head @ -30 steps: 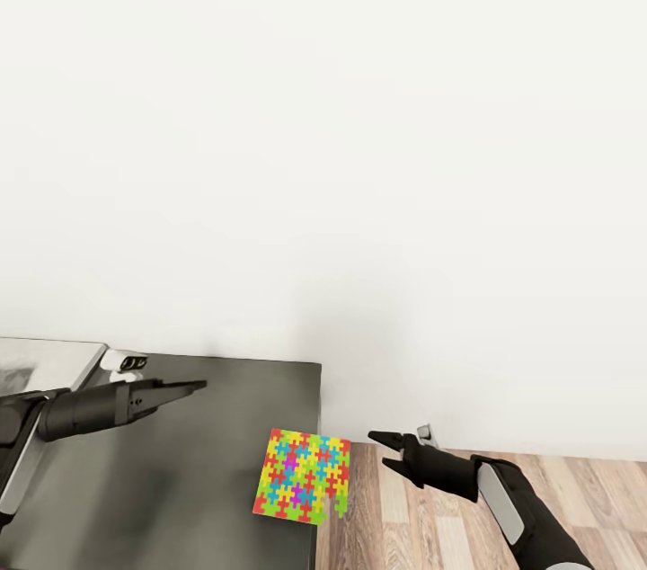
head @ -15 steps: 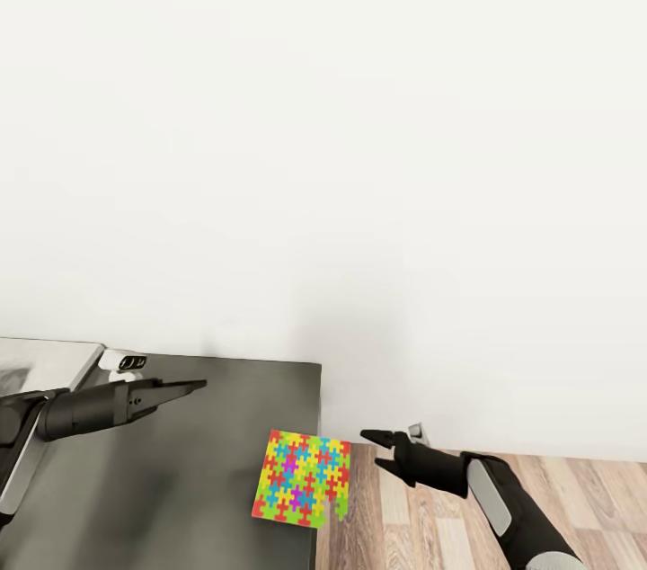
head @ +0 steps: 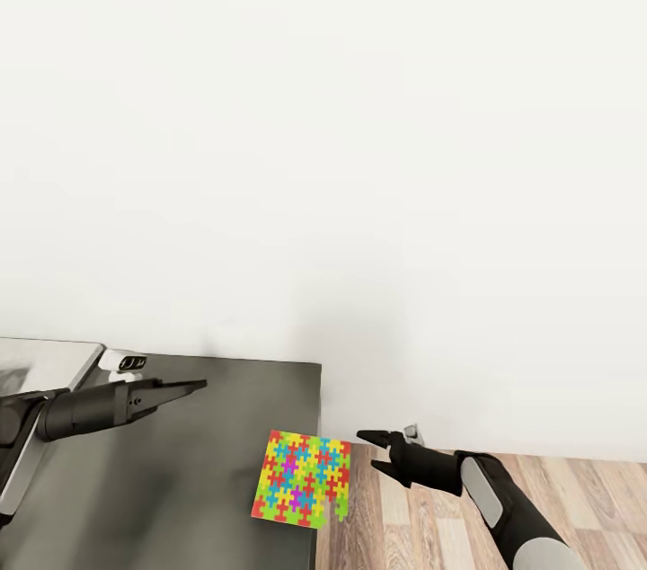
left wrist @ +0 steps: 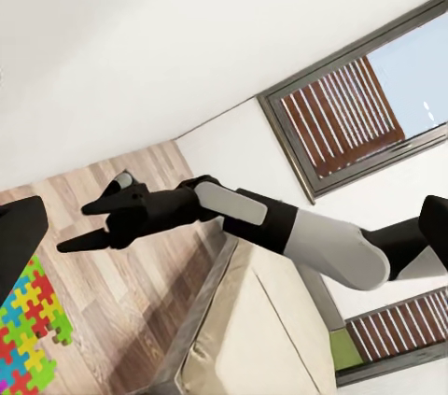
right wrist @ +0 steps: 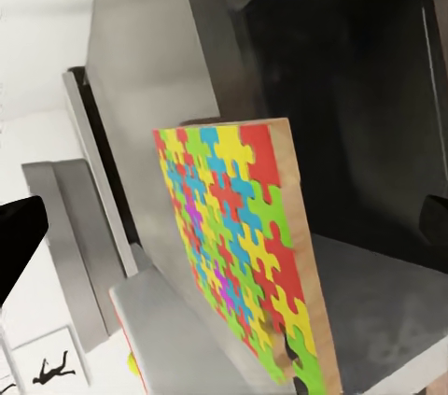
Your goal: Put all the toys in the child's room - the three board games (two on the bed and one on the table), the two jigsaw puzzles on the table, and the tennis ball on the table - inside the toy box on the table in the child's room.
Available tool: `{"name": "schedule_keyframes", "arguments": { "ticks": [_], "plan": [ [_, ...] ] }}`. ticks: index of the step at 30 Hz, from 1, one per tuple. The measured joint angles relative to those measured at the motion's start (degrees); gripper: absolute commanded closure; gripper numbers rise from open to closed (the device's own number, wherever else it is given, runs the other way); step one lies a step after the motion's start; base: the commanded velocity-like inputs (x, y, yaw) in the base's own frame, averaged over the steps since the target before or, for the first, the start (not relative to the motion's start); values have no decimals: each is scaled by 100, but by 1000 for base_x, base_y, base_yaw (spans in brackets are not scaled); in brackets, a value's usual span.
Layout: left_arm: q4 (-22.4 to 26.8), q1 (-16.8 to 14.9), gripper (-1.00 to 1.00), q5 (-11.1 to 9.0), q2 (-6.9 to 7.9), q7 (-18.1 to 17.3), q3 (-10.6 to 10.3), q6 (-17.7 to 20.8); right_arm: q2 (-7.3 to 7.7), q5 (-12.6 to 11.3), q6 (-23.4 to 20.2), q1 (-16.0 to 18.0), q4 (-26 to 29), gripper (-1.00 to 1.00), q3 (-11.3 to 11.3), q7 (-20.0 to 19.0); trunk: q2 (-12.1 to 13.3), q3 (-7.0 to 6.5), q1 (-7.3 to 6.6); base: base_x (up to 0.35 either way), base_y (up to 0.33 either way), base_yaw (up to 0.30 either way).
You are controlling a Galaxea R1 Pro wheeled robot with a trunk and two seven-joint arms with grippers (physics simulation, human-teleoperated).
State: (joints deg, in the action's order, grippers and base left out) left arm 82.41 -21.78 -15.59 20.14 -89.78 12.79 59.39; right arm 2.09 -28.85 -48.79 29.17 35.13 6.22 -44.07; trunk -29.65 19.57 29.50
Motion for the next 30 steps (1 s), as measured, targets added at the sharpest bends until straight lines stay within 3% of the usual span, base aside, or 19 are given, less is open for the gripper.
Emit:
{"name": "schedule_keyframes", "arguments": {
  "ticks": [8,12,17,30],
  "plan": [
    [2,1,-100,-2,-3,0,-2,0,-189,13,11,64,-98,-100,-13,8,0,0,0,0,0,0],
    [2,1,-100,-2,-3,0,-3,-1,-206,20,12,155,-302,-100,-14,9,0,0,0,0,0,0],
    [2,1,-100,-1,-3,0,-3,-4,-222,31,25,265,-539,-100,-17,4,-199,90,110,0,0,0],
    [2,1,-100,-4,-3,0,-4,-6,-226,34,33,296,-615,-100,-24,-1,-201,90,110,0,0,0]
  ]
}}
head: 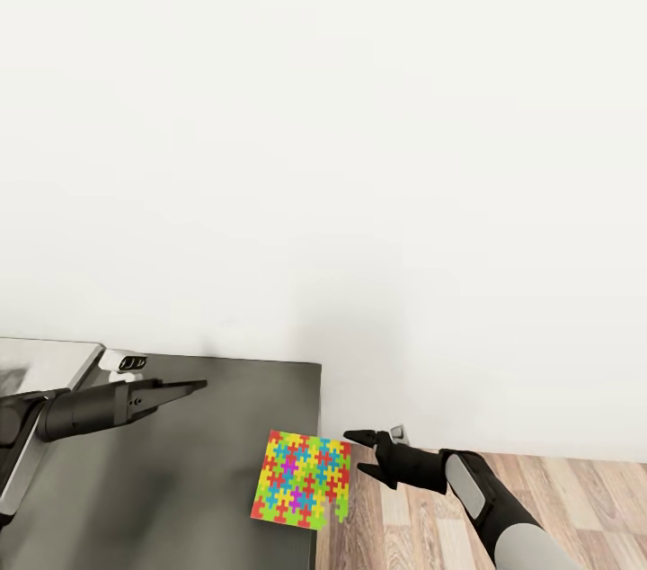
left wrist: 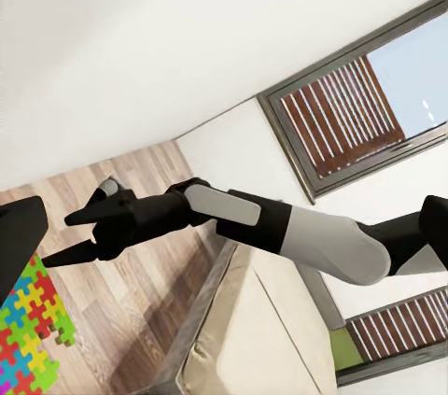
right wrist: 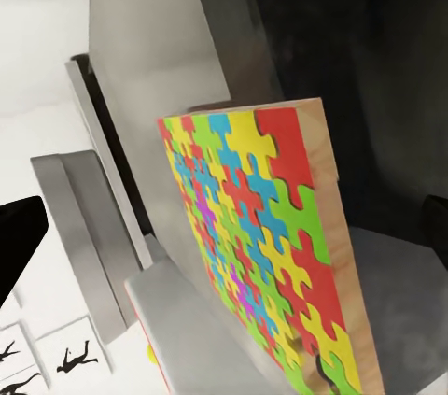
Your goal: Put all the toys in the child's room - the three board games (two on the bed and one on the table), the two jigsaw puzzles on the table, and the tennis ball on the table - inside the toy box on the table in the child's room.
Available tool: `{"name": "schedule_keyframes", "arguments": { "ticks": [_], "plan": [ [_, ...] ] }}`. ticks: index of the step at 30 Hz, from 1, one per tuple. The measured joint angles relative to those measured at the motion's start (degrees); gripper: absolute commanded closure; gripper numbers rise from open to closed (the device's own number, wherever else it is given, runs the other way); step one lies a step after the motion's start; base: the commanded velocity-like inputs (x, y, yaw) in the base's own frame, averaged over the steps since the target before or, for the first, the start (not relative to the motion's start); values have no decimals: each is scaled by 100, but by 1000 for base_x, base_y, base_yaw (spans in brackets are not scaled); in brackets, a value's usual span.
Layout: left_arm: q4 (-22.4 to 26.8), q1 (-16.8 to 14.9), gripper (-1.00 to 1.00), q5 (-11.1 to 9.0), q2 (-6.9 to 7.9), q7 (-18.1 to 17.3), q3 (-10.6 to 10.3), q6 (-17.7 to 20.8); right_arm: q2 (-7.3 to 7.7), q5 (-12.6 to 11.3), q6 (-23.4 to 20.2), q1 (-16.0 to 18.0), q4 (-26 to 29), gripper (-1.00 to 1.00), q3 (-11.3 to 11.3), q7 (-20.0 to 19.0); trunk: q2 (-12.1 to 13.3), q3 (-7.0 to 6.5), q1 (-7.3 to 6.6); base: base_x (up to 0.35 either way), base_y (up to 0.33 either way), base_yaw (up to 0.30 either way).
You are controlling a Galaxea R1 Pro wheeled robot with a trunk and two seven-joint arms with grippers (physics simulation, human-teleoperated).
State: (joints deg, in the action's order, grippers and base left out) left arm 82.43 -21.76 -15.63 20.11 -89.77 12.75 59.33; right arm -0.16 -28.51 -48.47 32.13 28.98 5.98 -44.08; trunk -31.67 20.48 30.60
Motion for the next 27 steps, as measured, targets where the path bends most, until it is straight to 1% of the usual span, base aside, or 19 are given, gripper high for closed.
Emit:
{"name": "schedule_keyframes", "arguments": {
  "ticks": [1,6,8,10,13,16,23,27],
  "plan": [
    [0,0,-100,0,0,0,0,0,0,0,-1,0,0,-100,0,0,0,0,0,0,0,0],
    [0,0,-100,-4,0,0,0,1,-10,1,-5,1,-4,-100,-4,6,-199,90,110,0,0,0],
    [0,0,-100,-4,0,0,0,0,-12,37,-5,1,-5,-100,-6,8,-280,126,154,0,0,0],
    [0,0,-100,-5,0,0,0,2,-14,90,-5,2,-5,-100,-6,8,-281,126,154,0,0,0],
    [0,0,-100,-3,0,0,0,1,-15,271,-8,17,-5,-100,-2,9,-281,126,154,0,0,0],
    [0,0,-100,-3,0,0,0,0,-19,361,-9,28,-6,-100,-1,10,-281,126,154,0,0,0],
    [0,0,-100,-4,0,0,0,1,-30,417,-5,36,-6,-100,-5,11,-281,126,154,0,0,0],
    [0,0,-100,-10,0,0,0,0,-79,426,-2,42,-6,-100,-11,13,-281,126,154,0,0,0]
  ]
}}
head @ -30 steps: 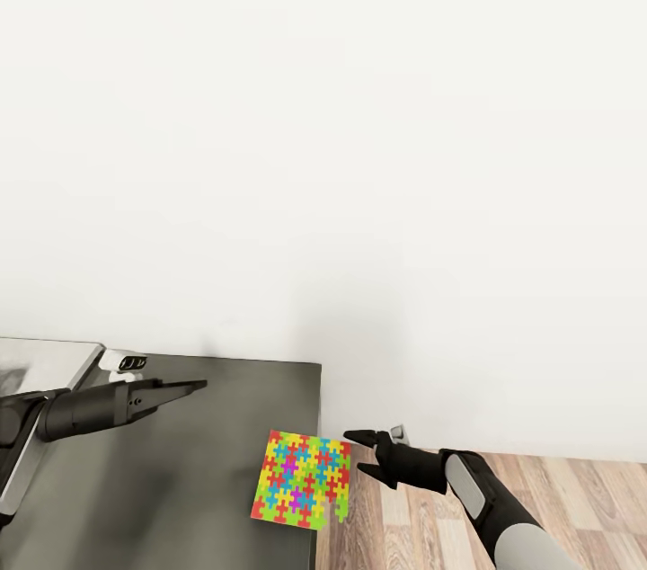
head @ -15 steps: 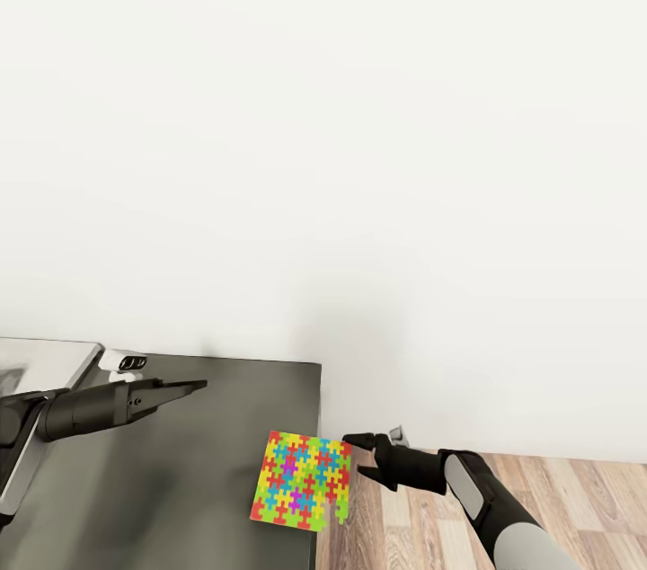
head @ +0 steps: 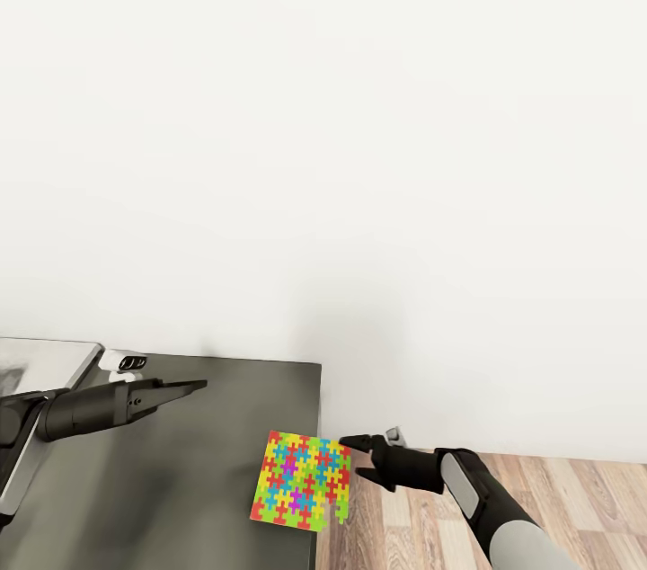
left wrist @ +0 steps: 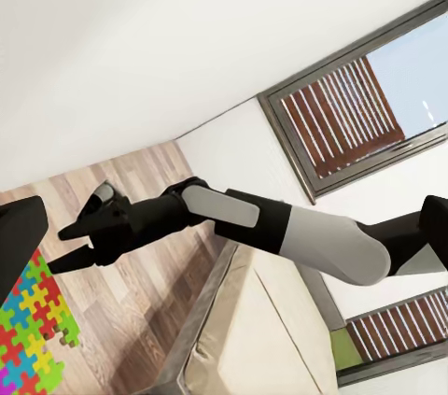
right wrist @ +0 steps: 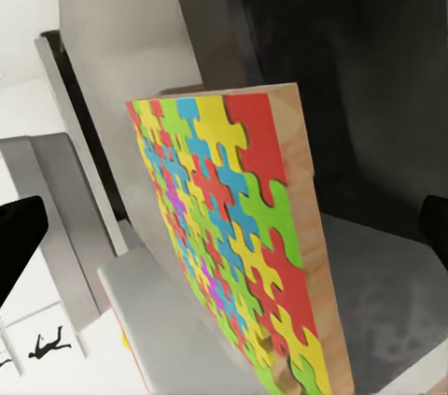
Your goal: Put all the toys in the child's room - the three board games (two on the bed and one on the table), the two jigsaw puzzles on the table, and the tennis ball on the table - inside the toy box on the table in the child's room.
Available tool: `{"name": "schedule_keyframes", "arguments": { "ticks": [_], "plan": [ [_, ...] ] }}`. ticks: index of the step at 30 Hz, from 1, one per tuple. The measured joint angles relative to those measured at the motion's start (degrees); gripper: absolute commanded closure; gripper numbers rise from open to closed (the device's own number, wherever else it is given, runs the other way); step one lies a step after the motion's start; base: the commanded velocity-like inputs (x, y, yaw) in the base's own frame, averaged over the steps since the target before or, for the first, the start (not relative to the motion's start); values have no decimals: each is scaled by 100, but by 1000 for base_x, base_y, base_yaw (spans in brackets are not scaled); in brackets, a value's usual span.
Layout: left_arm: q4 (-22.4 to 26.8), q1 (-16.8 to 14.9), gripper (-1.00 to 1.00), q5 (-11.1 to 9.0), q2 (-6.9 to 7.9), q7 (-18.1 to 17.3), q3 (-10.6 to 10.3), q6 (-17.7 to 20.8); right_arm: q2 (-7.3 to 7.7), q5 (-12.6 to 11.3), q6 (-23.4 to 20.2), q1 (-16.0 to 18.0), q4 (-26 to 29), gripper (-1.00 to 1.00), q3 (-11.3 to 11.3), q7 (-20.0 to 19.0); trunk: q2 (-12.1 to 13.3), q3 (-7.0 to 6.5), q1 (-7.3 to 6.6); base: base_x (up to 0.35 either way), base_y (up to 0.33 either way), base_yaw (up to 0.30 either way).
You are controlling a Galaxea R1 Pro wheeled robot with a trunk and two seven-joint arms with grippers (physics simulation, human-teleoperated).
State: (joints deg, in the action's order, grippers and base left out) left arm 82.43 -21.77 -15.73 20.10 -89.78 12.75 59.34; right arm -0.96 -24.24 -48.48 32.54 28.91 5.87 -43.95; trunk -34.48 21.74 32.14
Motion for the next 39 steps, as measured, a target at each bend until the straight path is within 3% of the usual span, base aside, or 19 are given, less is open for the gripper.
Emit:
{"name": "schedule_keyframes", "arguments": {
  "ticks": [5,10,16,34,35,39],
  "plan": [
    [0,0,-100,-2,0,0,0,0,-41,86,6,2,0,-100,-2,0,0,0,0,0,0,0],
    [0,0,-100,-3,0,0,0,0,-144,440,7,9,0,-100,-2,1,0,0,0,0,0,0],
    [0,0,-100,-3,0,0,0,0,-217,646,70,33,0,-100,-1,-5,0,0,0,0,0,0],
    [0,0,-100,-3,6,0,0,0,-232,693,122,38,0,-100,0,-9,-80,36,44,0,0,0],
    [0,0,-100,-3,7,0,2,0,-232,693,122,38,0,100,0,-9,-80,36,44,0,0,0],
    [0,0,-100,-3,9,0,8,0,-232,667,114,38,1,100,1,-12,-80,36,44,0,0,0]
  ]
}}
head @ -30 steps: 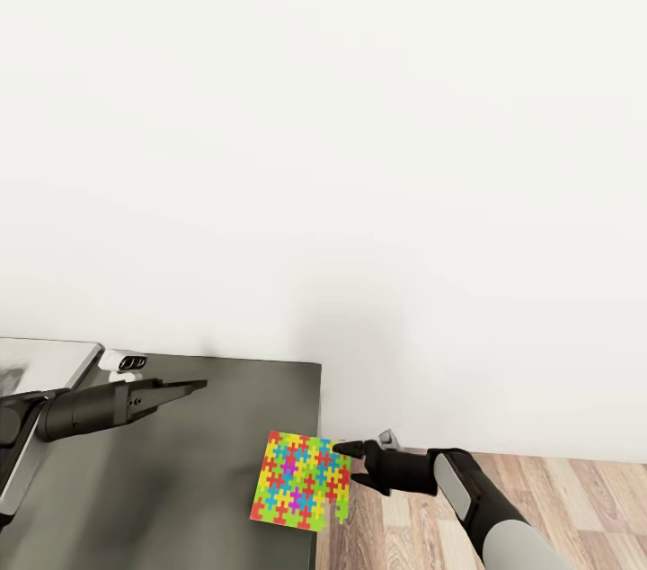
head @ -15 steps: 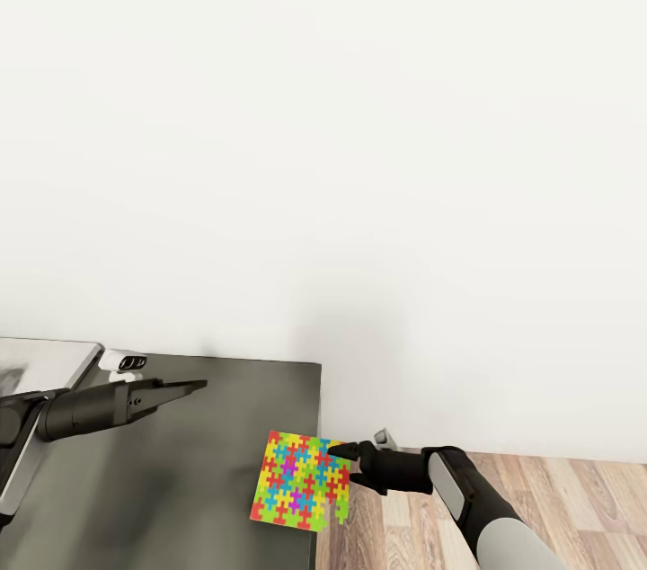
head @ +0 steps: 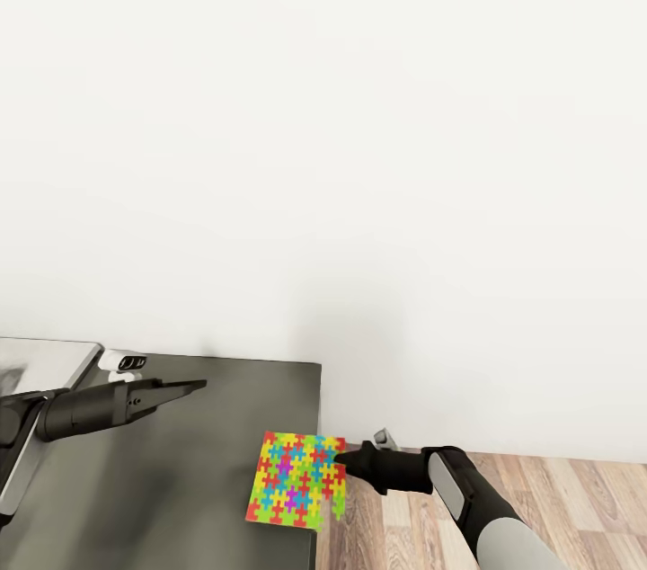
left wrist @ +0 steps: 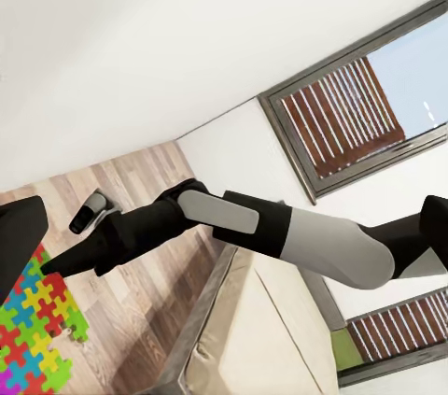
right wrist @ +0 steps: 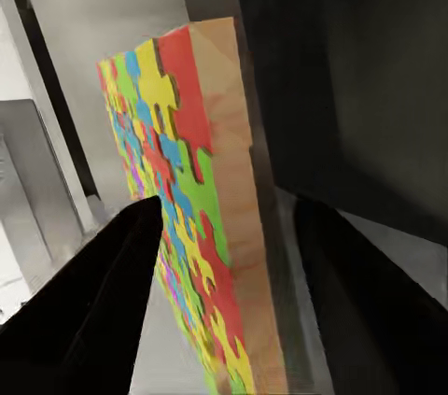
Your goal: Put all the toys in the child's room - the three board games (two on the bed and one on the table), the two jigsaw puzzles on the table, and the tennis ball on the table - inside the toy box on the table in the child's room.
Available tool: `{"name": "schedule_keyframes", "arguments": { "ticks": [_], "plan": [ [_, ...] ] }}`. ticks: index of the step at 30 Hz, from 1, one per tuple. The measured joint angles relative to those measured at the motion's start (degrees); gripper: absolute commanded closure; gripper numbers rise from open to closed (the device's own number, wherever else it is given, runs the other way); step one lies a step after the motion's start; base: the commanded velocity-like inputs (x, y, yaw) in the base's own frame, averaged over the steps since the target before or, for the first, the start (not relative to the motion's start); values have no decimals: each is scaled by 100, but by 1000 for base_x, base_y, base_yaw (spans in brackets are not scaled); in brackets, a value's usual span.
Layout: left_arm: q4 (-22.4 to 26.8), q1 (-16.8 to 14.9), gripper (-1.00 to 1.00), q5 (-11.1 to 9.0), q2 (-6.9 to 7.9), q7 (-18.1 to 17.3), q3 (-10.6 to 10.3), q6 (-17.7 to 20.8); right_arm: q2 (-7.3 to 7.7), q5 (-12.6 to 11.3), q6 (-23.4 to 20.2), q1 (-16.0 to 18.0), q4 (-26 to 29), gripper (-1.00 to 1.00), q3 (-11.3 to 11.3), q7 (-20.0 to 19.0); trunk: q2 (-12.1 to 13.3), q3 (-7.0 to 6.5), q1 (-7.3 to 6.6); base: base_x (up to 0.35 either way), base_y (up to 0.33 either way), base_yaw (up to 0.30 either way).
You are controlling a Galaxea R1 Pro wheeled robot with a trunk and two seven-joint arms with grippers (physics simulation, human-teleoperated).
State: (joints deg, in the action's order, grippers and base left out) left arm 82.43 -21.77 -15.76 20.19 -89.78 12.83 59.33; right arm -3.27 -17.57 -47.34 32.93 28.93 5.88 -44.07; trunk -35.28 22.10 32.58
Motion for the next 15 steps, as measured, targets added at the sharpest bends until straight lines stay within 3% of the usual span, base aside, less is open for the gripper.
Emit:
{"name": "schedule_keyframes", "arguments": {
  "ticks": [11,15],
  "plan": [
    [0,7,-100,0,0,0,1,0,0,13,3,0,-1,100,-1,2,0,0,0,0,0,0],
    [0,24,-100,-1,0,0,5,0,0,9,3,0,9,100,0,-14,159,-71,-88,0,0,0]
  ]
}}
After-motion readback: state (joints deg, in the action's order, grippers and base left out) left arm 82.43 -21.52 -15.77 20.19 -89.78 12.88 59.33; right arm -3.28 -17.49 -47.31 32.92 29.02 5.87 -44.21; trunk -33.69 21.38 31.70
